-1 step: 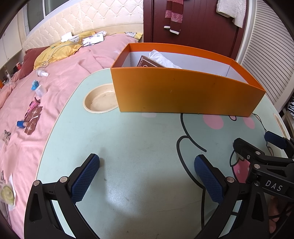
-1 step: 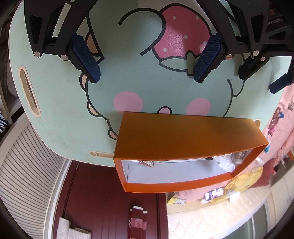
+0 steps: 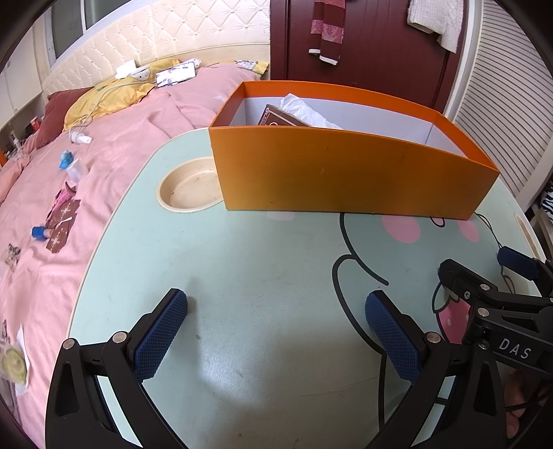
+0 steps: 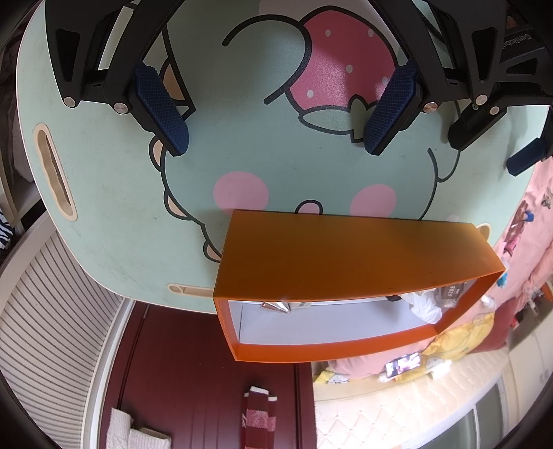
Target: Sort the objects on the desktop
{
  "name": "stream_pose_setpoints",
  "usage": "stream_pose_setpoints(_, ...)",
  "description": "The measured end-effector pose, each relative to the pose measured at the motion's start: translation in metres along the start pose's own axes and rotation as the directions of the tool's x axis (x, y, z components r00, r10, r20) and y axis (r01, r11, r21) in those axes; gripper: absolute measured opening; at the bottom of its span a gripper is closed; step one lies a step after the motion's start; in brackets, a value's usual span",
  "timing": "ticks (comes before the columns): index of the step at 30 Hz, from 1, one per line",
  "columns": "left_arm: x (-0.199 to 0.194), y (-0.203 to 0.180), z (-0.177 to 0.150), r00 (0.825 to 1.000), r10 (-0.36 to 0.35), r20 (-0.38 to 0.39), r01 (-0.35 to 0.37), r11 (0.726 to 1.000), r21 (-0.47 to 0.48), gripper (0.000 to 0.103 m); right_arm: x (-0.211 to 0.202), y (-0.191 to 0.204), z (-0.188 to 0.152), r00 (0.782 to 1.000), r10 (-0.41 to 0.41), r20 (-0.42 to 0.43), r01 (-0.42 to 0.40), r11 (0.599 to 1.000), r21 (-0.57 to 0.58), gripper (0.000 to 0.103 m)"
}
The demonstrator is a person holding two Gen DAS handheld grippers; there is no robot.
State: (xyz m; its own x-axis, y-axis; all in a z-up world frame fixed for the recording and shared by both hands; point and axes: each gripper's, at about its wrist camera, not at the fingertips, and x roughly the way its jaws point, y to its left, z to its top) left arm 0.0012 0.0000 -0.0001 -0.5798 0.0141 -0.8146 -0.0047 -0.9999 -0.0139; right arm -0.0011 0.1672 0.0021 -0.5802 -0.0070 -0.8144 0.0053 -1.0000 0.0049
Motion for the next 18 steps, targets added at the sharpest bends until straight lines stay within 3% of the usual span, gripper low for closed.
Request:
stream_pose_setpoints(7,-0.004,-0.003,-0.007,1.000,0.002,0.020,-0.002,1.000,0.003,0.103,0.001,-0.001,0.003,1.000,-0.014,-0.014,0.014,1.000,-0.006,0.102)
stream_pose_setpoints(16,-0.002,0.003,0.006,0.999,-0.008,-0.042,0.008,1.000,-0.001,0.103,-0.002,0.000,0.005,1.000,-0.001,-0.015,0.001,1.000,-0.006,0.102)
stream_pose_setpoints(18,-0.014,0.011,0.009,0.999,-0.043,-0.002,0.043,0.999,-0.006,0.097,-0.002,0.004,0.006,1.000,0.024,-0.018,-0.024,0.999,-0.036,0.102)
